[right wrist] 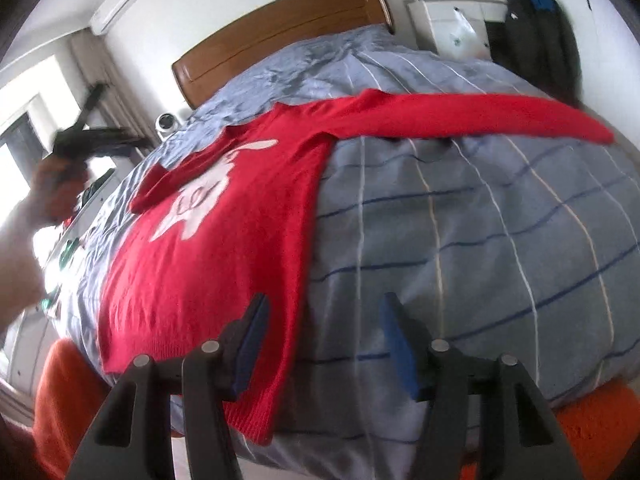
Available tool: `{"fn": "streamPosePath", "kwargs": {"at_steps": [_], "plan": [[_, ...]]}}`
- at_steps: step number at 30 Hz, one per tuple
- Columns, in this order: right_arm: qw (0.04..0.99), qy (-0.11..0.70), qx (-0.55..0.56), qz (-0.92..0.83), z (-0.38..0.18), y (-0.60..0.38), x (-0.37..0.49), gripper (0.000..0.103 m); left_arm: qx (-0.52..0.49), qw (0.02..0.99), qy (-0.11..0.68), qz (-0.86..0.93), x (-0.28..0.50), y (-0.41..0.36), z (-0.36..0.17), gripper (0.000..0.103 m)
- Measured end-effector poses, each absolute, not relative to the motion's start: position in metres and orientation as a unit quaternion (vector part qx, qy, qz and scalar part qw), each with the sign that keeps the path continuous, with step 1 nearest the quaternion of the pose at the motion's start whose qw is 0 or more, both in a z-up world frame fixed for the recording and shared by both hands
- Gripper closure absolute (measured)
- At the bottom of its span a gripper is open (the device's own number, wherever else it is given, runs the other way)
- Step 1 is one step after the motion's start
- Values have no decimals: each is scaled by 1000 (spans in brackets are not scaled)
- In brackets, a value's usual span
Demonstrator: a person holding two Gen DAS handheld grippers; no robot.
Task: Fold small clothes
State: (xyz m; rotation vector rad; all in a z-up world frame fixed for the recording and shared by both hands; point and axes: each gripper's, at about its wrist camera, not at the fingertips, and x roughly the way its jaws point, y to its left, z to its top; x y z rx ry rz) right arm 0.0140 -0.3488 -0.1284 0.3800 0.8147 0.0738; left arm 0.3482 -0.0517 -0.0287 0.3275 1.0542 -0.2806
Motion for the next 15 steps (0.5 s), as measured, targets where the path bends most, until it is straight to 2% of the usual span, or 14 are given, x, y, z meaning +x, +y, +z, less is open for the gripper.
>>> {"fn": "streamPosePath", "kwargs": {"at_steps": [7, 8, 9, 11, 15], "plan": [[887, 410, 210, 41, -140, -352, 21, 46, 164, 816, 543, -113, 397, -83, -79, 18], [886, 410, 212, 41, -141, -353, 21, 46, 169, 812, 546, -116, 397, -87, -85, 24], [886, 410, 214, 42, -141, -354, 20, 46, 172, 808, 550, -120, 396, -90, -89, 50], [885, 410, 216, 43, -143, -354, 21, 46, 165, 803, 556, -134, 392, -93, -93, 94], [884, 410, 219, 43, -144, -354, 25, 46, 110, 856, 492, -113, 373, -67, -50, 96]]}}
